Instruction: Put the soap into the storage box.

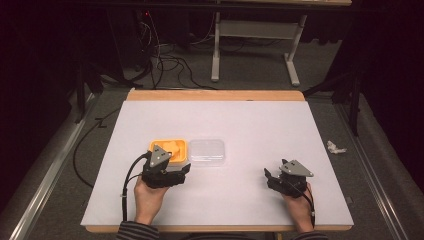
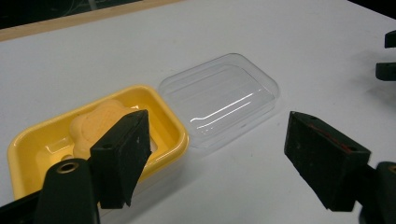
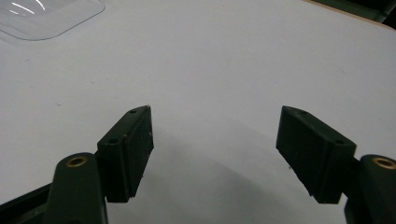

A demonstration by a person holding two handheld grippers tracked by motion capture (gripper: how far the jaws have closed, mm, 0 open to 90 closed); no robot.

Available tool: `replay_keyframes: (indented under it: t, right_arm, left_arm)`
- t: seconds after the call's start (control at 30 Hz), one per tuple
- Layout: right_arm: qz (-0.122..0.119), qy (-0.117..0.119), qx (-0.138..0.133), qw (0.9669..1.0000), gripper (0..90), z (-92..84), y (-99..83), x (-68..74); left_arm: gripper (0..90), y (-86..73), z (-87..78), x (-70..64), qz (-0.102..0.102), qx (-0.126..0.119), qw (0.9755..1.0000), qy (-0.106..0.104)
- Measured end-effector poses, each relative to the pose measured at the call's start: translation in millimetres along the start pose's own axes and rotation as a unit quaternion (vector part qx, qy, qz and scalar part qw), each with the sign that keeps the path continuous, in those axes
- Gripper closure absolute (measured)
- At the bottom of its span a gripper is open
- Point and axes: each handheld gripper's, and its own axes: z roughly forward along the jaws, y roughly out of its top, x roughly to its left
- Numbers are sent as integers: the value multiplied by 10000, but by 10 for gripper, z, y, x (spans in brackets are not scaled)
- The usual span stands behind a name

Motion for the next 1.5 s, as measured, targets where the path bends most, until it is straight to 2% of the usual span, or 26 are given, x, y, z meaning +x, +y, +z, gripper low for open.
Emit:
replay_keyframes:
  t: [0.7,0.97,1.5]
  right_arm:
    - [-1,-11,-26,10000,278,-2,-2,4]
    - [9,-23,-43,10000,279,1,-2,7]
    - [-22,-20,-29,10000,279,-3,-2,5]
  left_arm:
    - [232,-72,-57,-73,-74,50,9999,-138]
    - [232,-133,-61,-55,-78,152,9998,-128]
    - [232,-235,-77,-41,-159,176,9997,-103]
